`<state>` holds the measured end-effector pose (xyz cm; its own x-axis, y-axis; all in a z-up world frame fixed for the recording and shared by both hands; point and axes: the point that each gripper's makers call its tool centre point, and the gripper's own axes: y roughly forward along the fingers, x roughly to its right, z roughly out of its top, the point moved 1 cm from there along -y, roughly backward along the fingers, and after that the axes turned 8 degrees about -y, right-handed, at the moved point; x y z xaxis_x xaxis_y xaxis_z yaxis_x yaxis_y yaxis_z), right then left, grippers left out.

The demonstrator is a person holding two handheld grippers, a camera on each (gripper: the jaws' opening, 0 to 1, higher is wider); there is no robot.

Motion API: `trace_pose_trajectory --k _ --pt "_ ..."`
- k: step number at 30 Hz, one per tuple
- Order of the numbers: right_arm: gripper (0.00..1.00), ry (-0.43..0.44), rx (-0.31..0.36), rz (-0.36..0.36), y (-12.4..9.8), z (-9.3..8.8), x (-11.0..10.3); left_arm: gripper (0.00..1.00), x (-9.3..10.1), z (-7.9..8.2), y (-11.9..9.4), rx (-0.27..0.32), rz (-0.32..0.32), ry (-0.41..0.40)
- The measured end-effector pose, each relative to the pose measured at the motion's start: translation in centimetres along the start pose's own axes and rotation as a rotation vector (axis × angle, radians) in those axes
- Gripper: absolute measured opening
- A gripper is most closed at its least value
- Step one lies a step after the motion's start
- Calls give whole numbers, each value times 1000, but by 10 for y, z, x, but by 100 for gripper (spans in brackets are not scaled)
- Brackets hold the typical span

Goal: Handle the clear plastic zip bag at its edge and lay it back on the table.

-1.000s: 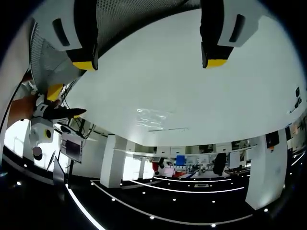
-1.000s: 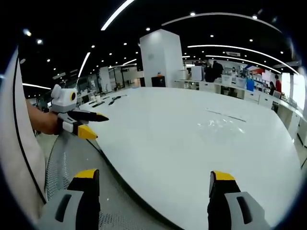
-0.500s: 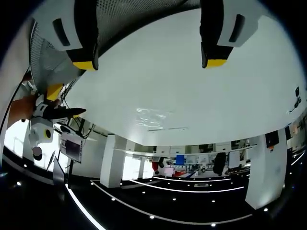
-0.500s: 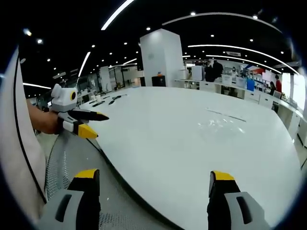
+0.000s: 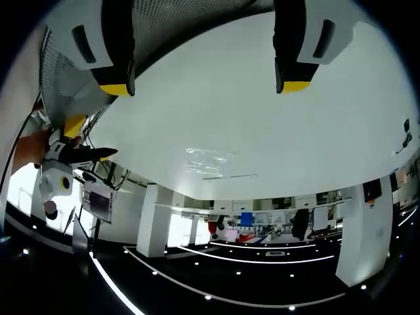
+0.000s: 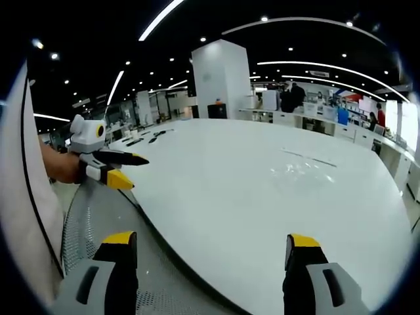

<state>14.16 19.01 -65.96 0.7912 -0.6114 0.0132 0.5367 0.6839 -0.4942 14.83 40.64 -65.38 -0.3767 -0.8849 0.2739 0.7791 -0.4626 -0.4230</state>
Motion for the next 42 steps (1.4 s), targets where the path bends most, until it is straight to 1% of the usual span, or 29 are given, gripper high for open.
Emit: trace_pose_trajectory --k 11,27,42 --pt "93 -5 -4 6 0 2 -4 87 4 0 -1 -4 -2 2" --pt "92 -13 -12 6 0 -2 -2 86 -3 -6 2 -15 -9 11" --pt "91 -21 -23 8 1 -5 -2 85 -3 -5 0 -11 -7 13"
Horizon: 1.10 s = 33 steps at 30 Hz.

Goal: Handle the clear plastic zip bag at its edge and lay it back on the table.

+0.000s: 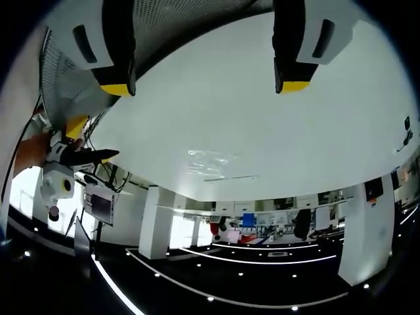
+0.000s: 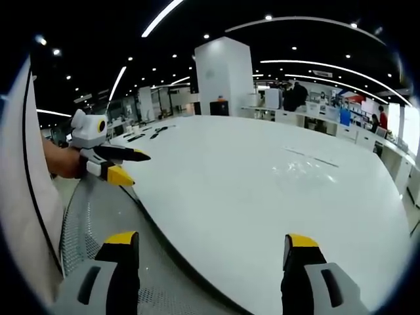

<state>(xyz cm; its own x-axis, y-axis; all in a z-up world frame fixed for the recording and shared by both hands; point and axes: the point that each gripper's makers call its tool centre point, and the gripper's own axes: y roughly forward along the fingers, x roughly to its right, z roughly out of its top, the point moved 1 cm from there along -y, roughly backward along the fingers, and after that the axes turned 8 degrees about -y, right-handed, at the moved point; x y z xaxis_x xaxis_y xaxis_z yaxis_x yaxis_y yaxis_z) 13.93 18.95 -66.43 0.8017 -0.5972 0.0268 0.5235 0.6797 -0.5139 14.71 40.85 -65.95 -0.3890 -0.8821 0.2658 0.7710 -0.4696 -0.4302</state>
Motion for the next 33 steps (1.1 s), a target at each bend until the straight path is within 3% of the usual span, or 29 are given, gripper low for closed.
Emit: trace_pose_trajectory --k 11,28,33 --pt "89 17 -16 19 1 1 0 85 5 3 0 -4 1 -6" --pt "89 1 -51 54 7 2 4 85 -9 5 1 -9 13 -68" --pt "89 -4 -57 68 11 2 5 85 -5 6 1 -18 18 -61"
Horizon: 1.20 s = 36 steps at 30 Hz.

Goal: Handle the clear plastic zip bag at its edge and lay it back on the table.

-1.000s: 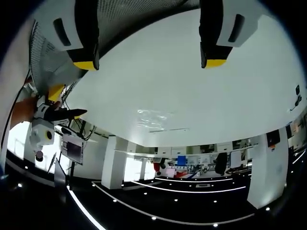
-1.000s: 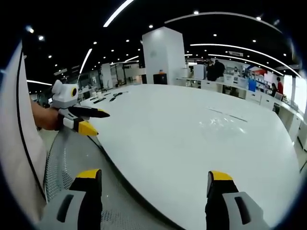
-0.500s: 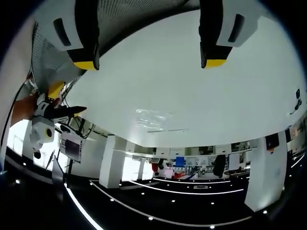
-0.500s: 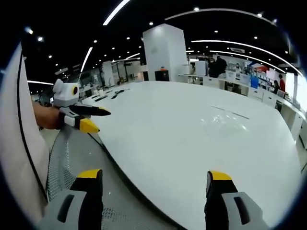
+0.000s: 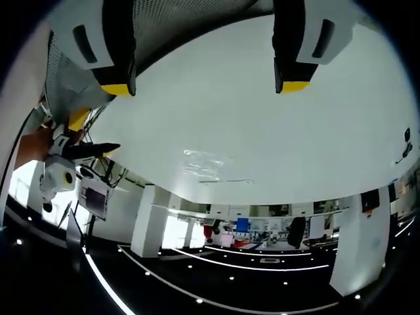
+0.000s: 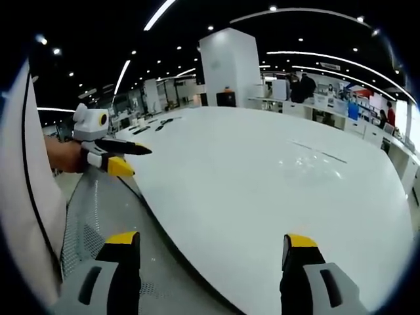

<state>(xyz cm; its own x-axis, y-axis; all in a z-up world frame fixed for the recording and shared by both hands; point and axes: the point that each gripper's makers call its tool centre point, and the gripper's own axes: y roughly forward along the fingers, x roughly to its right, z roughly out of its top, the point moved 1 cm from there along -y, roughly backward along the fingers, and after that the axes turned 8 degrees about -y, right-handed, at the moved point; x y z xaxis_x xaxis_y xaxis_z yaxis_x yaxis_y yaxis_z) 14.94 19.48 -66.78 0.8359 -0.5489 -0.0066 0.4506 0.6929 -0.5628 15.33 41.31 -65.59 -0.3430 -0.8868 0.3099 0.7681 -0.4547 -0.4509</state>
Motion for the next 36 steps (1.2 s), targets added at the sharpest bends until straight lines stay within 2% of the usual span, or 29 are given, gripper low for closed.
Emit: trace_pose_trajectory --k 10,17,30,36 --pt "89 -15 -9 16 8 2 8 86 1 7 0 0 4 -10" --pt "88 -34 -22 8 12 1 25 86 6 12 -1 -3 3 -4" --pt "82 -120 -58 -18 33 3 73 86 27 22 9 -17 -35 58" --pt "78 -157 -72 -23 45 8 92 86 29 24 10 -22 -40 65"
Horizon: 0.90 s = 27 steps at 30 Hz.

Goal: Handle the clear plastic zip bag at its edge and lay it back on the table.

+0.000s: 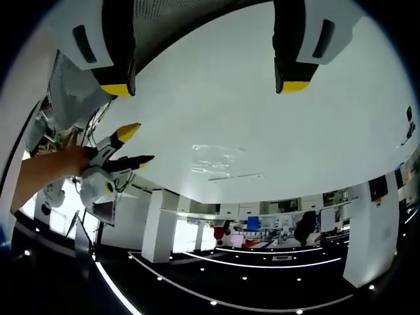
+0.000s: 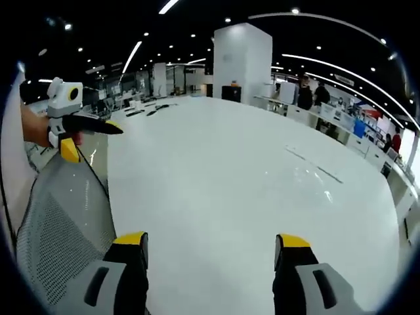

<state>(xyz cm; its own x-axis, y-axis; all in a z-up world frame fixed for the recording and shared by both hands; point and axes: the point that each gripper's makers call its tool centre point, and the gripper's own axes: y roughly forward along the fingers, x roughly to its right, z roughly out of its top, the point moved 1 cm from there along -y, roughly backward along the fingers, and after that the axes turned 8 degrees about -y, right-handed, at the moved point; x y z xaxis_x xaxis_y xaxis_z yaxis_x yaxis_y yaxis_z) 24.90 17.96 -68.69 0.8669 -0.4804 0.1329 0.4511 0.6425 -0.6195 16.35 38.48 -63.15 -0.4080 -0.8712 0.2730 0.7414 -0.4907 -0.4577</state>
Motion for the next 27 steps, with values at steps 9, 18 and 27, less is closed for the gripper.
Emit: trace_pose_trajectory --k 9,18,27 --pt "72 -45 -27 -1 21 2 22 86 -6 -4 2 -6 2 -10" --pt "67 -70 -40 -8 36 6 38 86 -6 -2 6 -7 -4 -20" --pt "59 -129 -62 -3 56 7 54 86 -4 -1 9 -19 -4 -30"
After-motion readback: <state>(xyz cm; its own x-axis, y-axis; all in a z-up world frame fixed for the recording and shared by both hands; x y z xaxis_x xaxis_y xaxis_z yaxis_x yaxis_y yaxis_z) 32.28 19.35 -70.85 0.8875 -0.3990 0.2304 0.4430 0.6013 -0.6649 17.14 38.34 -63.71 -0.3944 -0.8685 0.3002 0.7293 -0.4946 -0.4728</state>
